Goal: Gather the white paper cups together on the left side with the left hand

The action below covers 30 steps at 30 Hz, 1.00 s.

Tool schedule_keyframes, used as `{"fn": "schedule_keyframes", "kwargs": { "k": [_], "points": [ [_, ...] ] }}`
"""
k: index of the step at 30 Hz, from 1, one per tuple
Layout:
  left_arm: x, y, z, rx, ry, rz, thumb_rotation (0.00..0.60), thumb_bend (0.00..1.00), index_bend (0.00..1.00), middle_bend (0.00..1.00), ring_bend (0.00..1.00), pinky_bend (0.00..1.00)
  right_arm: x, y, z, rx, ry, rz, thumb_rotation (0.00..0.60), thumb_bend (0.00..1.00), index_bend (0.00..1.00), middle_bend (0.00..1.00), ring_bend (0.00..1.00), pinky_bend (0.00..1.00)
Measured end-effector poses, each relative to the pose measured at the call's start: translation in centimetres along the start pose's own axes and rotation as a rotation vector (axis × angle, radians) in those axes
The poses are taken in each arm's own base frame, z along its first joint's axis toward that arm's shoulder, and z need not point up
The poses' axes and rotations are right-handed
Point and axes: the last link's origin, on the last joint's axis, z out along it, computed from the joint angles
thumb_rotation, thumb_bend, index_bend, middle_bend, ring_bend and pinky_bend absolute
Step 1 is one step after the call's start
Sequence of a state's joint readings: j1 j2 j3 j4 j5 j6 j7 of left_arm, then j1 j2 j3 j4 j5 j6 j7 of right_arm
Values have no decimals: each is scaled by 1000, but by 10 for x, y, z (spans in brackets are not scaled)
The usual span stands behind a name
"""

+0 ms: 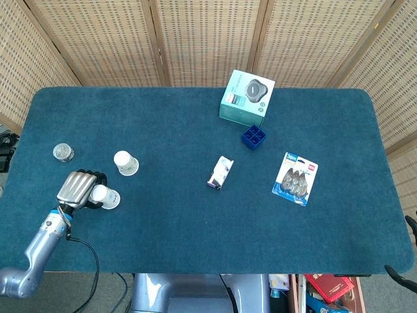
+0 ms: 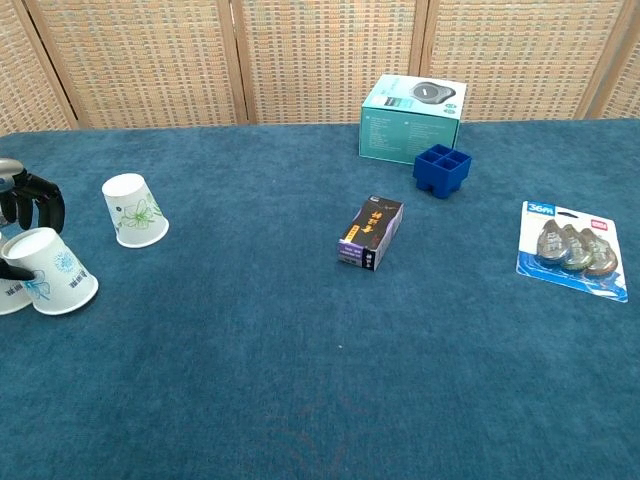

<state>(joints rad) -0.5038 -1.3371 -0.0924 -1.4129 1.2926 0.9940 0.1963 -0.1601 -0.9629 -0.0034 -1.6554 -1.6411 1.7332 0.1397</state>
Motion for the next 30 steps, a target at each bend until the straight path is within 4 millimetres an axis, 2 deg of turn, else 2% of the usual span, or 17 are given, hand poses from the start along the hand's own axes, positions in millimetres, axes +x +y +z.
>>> {"fn": "schedule_keyframes", "kwargs": {
  "k": [4,6,8,10,11,13,17,24,27,30],
  "points": [
    [-2,0,1,-4,4,-11,600,92,488,451,415,375,0,0,0,0,-2,-1,600,0,0,0,0,0],
    [-3,0,1,-6,-1,-16,600,92,430,355,327,338,0,0,0,0,-3,-1,600,0,0,0,0,0],
    [-5,0,1,-10,-13,-30,600,92,242,156,145,228,0,0,0,0,-1,-1,600,0,0,0,0,0],
    [-5,1,1,-15,-24,-50,600,92,87,35,34,121,0,0,1,-3,2,-3,600,0,0,0,0,0],
    [-5,1,1,-17,-27,-58,600,92,32,7,6,72,0,0,1,-4,3,-3,600,0,0,0,0,0],
    [-3,1,0,-24,-31,-66,600,92,0,0,0,34,0,0,0,-4,3,-3,600,0,0,0,0,0],
    [4,3,-4,-38,-15,-81,600,93,0,0,0,29,0,0,0,-4,3,-4,600,0,0,0,0,0],
    [32,5,-13,-56,72,-120,600,92,0,0,0,38,-1,0,1,-3,0,-4,600,0,0,0,0,0],
    [52,7,-2,-49,140,-120,600,92,0,7,26,76,-2,1,3,-8,-5,-8,600,0,0,0,0,0],
    [61,8,12,-22,135,-114,600,92,0,23,46,94,-3,2,5,-16,-10,-11,600,0,0,0,0,0]
  ]
}}
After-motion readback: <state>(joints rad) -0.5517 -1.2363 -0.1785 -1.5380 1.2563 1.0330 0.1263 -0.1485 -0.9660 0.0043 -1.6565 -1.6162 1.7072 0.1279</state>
